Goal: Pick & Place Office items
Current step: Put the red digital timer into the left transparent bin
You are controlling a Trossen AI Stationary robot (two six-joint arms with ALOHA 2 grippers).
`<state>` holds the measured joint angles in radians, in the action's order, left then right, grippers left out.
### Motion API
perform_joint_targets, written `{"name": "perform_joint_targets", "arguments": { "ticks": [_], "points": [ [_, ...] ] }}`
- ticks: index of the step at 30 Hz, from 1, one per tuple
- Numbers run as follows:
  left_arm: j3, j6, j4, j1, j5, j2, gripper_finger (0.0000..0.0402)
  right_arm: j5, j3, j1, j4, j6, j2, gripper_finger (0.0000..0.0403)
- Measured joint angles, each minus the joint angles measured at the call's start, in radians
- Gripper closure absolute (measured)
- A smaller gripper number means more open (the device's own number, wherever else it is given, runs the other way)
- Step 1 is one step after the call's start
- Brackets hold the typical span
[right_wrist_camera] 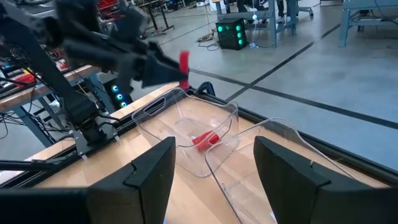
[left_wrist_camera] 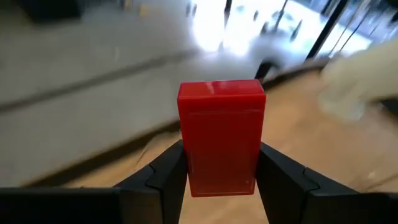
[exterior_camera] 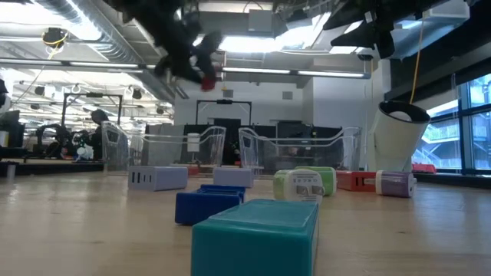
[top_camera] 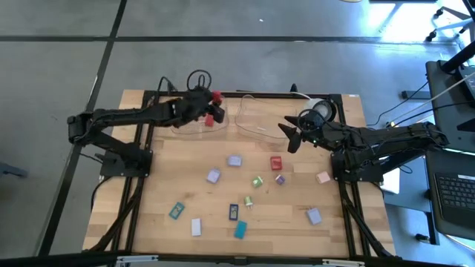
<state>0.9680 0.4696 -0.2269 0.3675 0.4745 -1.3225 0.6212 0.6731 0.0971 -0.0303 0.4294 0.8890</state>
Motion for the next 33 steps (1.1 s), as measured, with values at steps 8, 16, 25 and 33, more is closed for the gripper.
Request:
{"name": "perform_joint_targets", "arguments": {
  "ticks": [8,16,25,33],
  "points": [
    [0.000,0.119,-0.160,0.095,-0.110,-0.074,0.0241,0.000,0.000,-0.008,0.000,-0.059,0.000,0.0182],
    [0.000,0.173,-0.180,0.106,-0.170,-0.198,0.0240,0.000,0.000,-0.025,0.000,-0.072,0.000,0.0182],
    [0.000,0.165,-0.189,0.106,-0.188,-0.309,0.0238,0.000,0.000,-0.026,0.000,-0.078,0.000,0.0182],
    [0.000,0.174,-0.194,0.106,-0.190,-0.327,0.0213,0.000,0.000,-0.026,0.000,-0.108,0.000,0.0182]
  ]
}}
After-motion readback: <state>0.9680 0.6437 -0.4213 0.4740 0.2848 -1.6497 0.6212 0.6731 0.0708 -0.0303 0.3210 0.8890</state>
